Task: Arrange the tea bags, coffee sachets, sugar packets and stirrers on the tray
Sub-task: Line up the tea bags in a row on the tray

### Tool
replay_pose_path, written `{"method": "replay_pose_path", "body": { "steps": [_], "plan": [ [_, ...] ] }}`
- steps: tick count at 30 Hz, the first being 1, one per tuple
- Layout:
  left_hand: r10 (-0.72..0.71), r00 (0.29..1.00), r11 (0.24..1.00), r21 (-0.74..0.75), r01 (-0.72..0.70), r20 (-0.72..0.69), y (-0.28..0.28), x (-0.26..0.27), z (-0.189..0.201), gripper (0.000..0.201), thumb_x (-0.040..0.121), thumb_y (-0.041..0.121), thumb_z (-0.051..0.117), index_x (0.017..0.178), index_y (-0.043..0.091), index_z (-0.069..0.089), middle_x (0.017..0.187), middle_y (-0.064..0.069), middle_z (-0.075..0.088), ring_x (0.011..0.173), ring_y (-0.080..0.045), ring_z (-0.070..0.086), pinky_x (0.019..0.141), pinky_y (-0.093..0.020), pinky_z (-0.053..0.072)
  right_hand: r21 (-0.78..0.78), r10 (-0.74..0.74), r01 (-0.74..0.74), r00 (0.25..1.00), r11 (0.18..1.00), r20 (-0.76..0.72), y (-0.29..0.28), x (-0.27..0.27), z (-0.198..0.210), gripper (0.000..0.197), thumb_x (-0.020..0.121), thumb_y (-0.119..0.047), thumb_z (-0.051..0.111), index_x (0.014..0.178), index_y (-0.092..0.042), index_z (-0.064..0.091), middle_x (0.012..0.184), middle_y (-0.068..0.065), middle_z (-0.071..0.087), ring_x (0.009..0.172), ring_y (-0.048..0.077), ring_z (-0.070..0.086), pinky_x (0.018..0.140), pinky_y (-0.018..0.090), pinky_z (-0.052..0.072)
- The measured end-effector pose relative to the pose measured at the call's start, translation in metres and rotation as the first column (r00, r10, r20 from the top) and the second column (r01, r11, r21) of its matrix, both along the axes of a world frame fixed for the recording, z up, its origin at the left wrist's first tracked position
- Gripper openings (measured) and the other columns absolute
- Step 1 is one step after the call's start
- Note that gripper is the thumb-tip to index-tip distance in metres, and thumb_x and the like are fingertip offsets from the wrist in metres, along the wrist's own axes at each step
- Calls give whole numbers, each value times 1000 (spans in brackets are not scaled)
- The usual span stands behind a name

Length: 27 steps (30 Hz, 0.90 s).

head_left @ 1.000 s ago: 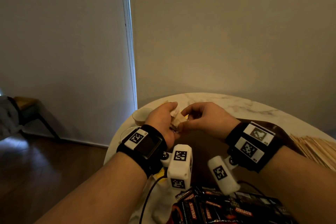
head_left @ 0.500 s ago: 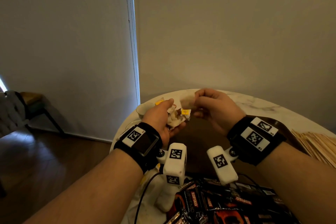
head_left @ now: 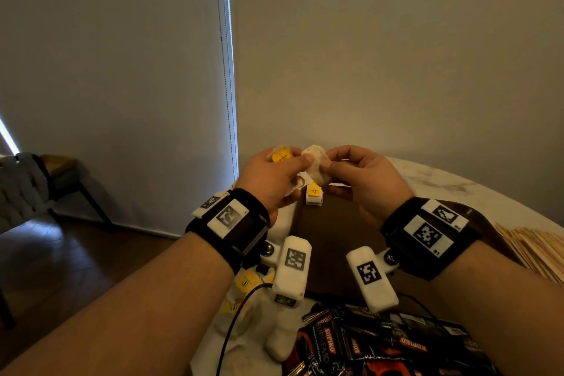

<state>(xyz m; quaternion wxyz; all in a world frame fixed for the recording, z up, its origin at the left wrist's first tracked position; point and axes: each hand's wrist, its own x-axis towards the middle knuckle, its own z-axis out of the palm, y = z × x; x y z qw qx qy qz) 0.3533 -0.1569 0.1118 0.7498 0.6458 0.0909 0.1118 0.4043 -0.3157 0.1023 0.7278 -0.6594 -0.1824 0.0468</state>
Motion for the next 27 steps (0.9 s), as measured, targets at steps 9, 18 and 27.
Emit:
{"method": "replay_pose_path", "body": {
  "steps": [9, 18, 27],
  "plan": [
    [27, 999, 974, 223, -23, -16, 12, 21, 10, 3, 90, 18, 75, 90, 17, 73, 86, -6, 66, 73, -15, 61, 52, -21, 51, -358, -126, 159, 985, 920, 114, 2, 23, -2, 9, 86, -5, 78, 87, -13, 73, 85, 9, 76, 77, 17, 72, 75, 34, 63],
    [42, 997, 994, 108, -34, -69, 23, 38, 9, 9, 90, 15, 76, 87, 15, 68, 82, -4, 64, 70, -15, 60, 50, -22, 51, -638, -246, 49, 943, 768, -225, 8, 66, -42, 7, 86, -4, 77, 87, -10, 73, 93, 11, 74, 83, 21, 69, 71, 32, 60],
    [18, 998, 996, 86, -12, -64, 32, 45, 4, 7, 89, 15, 76, 91, 15, 70, 84, -4, 66, 72, -16, 63, 52, -24, 52, -618, -292, 11, 888, 786, -356, 20, 91, -61, 3, 87, -4, 77, 87, -6, 75, 84, 12, 77, 84, 23, 74, 88, 38, 61]
  ]
}}
